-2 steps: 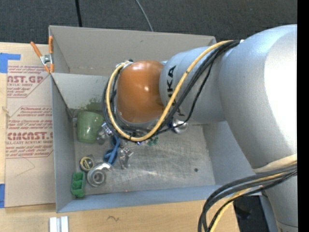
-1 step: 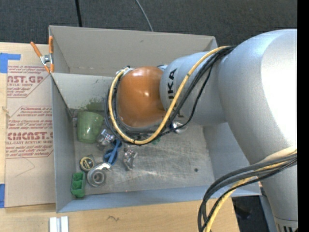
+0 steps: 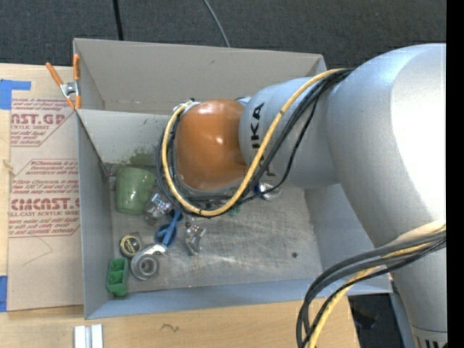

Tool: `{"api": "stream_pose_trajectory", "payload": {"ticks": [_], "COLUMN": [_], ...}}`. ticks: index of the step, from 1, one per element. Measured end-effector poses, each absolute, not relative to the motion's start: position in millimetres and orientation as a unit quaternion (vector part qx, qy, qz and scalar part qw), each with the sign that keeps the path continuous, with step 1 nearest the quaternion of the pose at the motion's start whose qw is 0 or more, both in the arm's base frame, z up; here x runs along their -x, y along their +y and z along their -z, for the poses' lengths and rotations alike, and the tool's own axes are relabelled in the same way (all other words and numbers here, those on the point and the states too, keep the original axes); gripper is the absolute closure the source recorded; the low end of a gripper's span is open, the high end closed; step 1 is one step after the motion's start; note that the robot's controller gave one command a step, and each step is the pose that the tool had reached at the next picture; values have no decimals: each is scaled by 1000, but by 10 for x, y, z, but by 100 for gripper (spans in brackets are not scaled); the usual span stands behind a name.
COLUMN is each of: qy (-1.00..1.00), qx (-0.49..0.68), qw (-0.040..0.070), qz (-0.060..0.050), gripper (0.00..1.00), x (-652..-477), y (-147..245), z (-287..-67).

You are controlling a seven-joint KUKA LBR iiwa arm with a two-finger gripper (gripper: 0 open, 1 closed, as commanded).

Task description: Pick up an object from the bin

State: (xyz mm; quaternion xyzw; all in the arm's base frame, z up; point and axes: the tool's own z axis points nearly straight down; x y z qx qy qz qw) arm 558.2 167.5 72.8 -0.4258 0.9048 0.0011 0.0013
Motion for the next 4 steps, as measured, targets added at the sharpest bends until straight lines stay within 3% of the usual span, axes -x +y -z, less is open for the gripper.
{"api": "stream_pose_trajectory", "payload": {"ticks": [1,2,3,4], "qy": [905,905,905,905], "qx": [426,425,425,424], "qw": [1,5,2,3], "qz": [0,0,0,0], "gripper": [100,100,100,100], "x": [-5591,-5609,-5613,-5622], "y": [1669,1686,1697,1710], "z": [-750,-1418,-1518,-1899]}}
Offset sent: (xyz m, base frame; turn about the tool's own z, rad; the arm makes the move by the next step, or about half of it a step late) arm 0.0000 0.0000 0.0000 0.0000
